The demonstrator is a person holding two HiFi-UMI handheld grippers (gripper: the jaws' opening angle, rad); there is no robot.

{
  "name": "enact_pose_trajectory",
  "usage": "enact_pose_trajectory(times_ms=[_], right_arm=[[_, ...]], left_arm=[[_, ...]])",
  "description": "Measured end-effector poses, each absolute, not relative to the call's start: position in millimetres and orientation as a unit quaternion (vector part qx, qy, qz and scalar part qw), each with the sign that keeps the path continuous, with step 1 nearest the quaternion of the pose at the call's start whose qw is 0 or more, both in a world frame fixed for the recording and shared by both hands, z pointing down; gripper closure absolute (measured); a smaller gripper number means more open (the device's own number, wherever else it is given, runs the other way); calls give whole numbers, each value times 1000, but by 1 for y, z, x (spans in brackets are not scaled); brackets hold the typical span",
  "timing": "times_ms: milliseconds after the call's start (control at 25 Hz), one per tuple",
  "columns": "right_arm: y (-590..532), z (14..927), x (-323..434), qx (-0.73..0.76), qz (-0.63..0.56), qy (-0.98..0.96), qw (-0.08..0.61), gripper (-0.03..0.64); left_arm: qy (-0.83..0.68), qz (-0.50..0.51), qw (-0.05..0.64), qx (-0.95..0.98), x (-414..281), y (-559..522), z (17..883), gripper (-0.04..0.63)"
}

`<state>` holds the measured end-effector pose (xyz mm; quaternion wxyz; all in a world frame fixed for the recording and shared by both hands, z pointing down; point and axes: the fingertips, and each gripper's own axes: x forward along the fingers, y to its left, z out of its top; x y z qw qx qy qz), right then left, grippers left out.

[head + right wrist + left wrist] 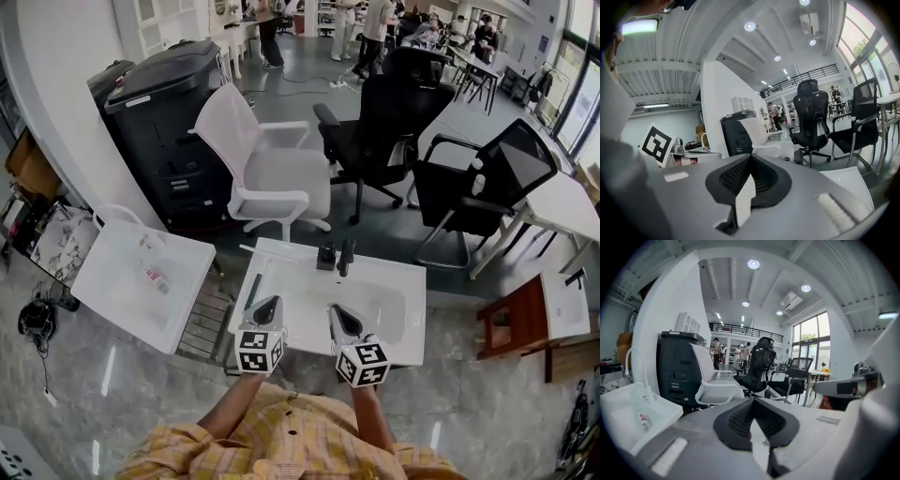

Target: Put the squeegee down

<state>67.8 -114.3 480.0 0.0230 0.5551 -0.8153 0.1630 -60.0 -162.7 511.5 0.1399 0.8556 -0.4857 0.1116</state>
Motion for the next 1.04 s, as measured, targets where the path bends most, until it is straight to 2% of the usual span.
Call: enact_pose_trajectory(times_ms=[1040], right_arm=[[-69, 478, 89, 549, 153, -822, 18, 618]], left_arm=[[-479, 74, 166, 859, -38, -99, 515, 595]])
